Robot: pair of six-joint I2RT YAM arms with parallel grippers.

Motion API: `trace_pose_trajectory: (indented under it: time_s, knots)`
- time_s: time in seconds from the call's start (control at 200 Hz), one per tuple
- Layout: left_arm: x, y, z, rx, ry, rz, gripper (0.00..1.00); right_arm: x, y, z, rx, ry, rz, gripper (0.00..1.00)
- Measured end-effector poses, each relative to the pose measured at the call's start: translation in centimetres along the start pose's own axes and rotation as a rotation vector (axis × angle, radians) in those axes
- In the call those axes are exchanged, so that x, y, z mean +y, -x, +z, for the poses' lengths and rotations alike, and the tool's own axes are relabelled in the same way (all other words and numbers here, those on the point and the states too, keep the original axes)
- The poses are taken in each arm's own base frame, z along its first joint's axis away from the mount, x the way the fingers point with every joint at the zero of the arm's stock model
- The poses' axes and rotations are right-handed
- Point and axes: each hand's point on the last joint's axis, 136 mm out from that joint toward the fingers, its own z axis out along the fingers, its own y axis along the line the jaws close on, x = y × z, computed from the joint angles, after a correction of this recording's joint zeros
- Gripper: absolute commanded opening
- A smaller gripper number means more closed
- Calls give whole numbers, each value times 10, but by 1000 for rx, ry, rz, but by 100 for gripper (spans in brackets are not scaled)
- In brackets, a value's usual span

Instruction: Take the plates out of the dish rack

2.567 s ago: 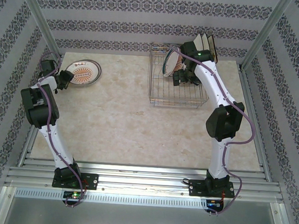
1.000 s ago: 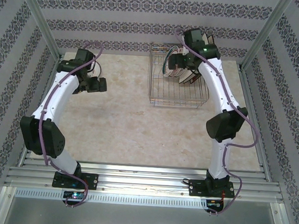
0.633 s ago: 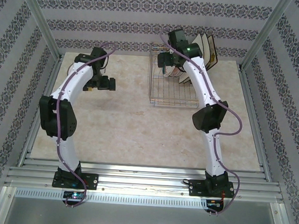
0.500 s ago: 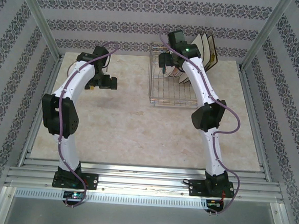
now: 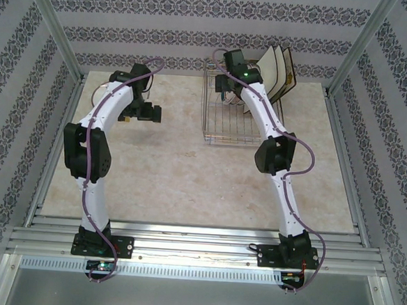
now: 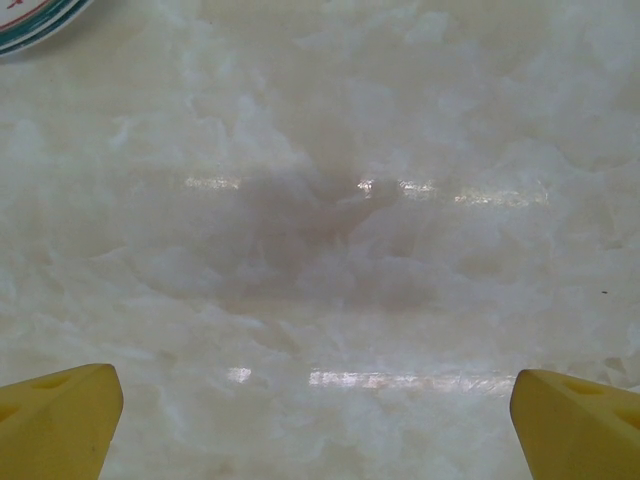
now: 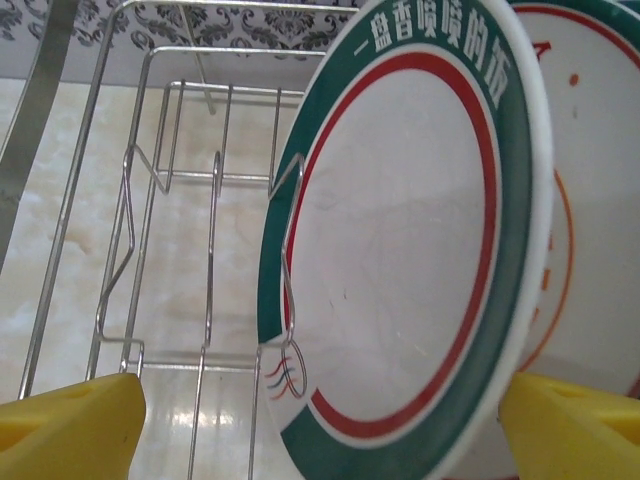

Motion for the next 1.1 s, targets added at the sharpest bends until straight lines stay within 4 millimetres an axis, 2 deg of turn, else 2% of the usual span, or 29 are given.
trace_pose_trajectory:
  time_s: [0.21,0.365,0.43,0.709,0.749,0.814,0.849,0.969,1.104]
  knots:
    - [0,3,-3,-10,-2,6,100,4,6,11,-40,10,22,76]
    - [0,3,-4,-11,-2,6,99,3,10,17,-61,13,46,57]
    - [-1,3,-3,-10,-2,8,99,3,12,19,-69,13,53,52]
    - [-1,2,11,22,5,12,99,1,15,19,-83,2,84,28]
    - [-1,2,12,23,5,12,99,1,15,19,-85,2,86,23]
    - [-1,2,12,23,5,12,99,1,16,19,-88,0,88,7]
    - [-1,2,12,23,5,12,99,-1,17,18,-93,-11,87,3]
    - [-1,2,12,23,5,15,99,-17,17,20,-88,-53,98,0]
    - [-1,2,12,23,5,15,99,-15,17,20,-89,-52,94,0]
